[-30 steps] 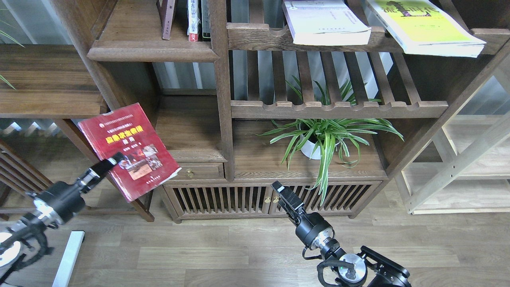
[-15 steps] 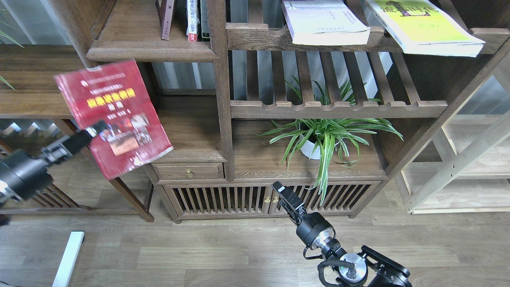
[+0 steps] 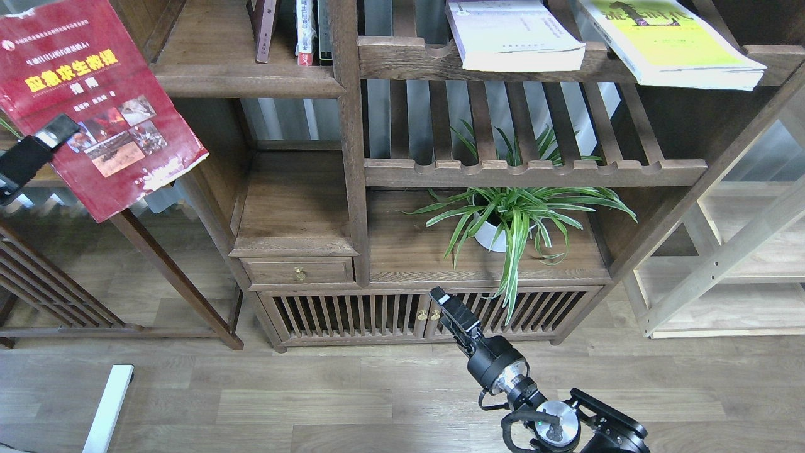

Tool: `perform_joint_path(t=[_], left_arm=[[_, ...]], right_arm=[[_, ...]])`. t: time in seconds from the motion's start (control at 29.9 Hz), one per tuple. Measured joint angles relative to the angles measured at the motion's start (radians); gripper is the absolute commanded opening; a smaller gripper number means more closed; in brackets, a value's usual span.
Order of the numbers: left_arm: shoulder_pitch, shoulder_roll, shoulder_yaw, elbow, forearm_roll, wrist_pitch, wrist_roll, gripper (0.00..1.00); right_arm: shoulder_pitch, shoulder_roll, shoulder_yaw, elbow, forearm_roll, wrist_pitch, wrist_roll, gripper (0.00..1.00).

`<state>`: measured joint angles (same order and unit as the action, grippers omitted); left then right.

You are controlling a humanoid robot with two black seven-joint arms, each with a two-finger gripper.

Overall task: Organize books on shelf
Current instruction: 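Lift the red book with the left gripper up to the top shelf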

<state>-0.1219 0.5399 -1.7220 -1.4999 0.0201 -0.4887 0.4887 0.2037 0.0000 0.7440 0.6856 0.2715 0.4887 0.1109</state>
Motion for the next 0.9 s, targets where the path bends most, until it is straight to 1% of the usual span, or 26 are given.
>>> perform_joint_path(t=[0.17,0.4,0.74,0.9], left_arm=[[-0.029,0.0,0.009,-0.002,0.01,0.0,0.0,0.0],[-0.141,0.0,0.025,0.024,0.044,0.0,0.0,0.0],[-0.277,-0.008,0.088,0.061,0.08,0.0,0.0,0.0],[-0.298,-0.015,0.094,0.068,0.097,0.0,0.0,0.0]], right_arm=[[0.0,0.0,0.0,0.0,0.0,0.0,0.0,0.99],[-0.001,0.0,0.0,0.002,0.0,0.0,0.001,0.99],[-0.002,0.0,0.004,0.002,0.0,0.0,0.001,0.99],[-0.004,0.0,0.012,0.003,-0.001,0.0,0.0,0.99]])
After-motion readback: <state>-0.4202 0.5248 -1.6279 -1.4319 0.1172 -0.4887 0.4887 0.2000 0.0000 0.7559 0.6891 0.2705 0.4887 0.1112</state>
